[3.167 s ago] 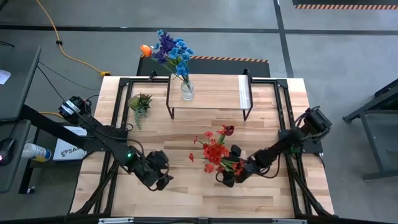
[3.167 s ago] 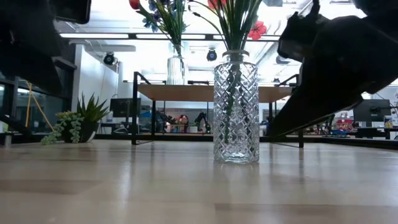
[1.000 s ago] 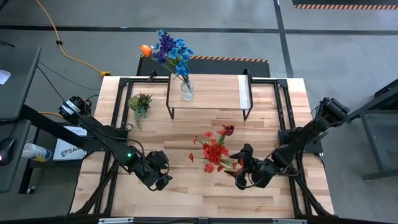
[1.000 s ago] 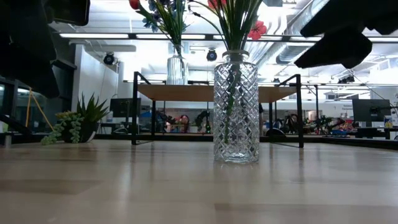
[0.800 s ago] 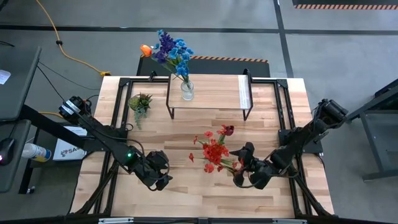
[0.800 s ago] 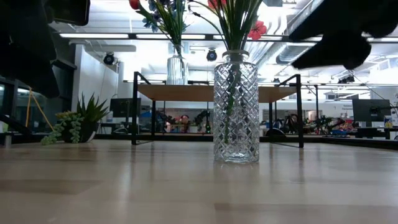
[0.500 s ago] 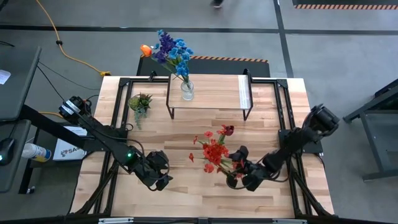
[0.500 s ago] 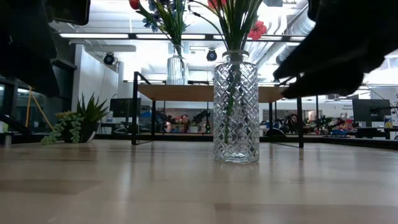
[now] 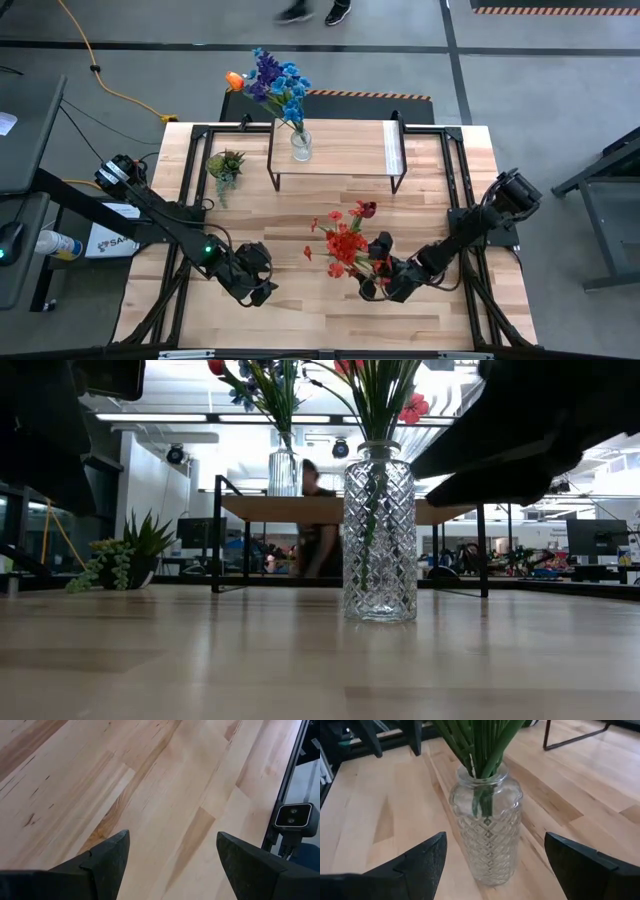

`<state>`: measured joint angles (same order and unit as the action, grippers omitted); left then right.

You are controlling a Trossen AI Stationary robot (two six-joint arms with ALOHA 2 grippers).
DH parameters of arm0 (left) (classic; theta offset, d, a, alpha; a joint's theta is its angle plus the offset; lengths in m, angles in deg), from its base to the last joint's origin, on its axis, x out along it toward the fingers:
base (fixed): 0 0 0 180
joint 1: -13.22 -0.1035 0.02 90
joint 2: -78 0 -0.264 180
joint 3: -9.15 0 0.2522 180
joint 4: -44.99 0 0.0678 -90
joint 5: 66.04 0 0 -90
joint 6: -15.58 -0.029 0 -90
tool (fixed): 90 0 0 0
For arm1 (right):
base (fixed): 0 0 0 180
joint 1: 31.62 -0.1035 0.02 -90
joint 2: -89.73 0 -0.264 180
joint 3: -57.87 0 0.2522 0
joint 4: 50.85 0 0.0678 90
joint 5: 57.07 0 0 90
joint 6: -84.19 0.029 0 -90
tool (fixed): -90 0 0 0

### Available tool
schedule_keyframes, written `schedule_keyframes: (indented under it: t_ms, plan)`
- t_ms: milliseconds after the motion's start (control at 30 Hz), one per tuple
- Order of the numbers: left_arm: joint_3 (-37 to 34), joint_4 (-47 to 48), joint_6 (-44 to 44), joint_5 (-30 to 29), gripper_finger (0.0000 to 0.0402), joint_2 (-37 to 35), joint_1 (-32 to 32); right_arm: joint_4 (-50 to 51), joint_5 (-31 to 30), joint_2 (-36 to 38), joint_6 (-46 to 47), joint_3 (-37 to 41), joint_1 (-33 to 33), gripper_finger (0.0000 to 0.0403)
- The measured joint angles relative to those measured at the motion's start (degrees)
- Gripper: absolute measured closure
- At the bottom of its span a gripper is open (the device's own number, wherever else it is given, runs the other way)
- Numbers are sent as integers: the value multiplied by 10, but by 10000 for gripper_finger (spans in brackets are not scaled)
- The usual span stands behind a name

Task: Pick and place flowers into a vace then onto a shelf
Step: Put the transparent vase with flowers on the shelf

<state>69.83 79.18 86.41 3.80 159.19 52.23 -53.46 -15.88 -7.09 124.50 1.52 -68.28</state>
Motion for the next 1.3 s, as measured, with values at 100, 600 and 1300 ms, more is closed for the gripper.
schedule_keyframes:
  t_ms: [100, 600, 1300]
  plan:
    - [0, -1, 2, 0, 71, 0, 0, -1, 31, 0, -5, 0, 15, 79]
    - [0, -6, 2, 0, 71, 0, 0, -14, 54, -1, -19, 0, 48, 79]
    - [0, -6, 0, 16, 71, 0, 0, -213, 14, -118, -44, 0, 52, 79]
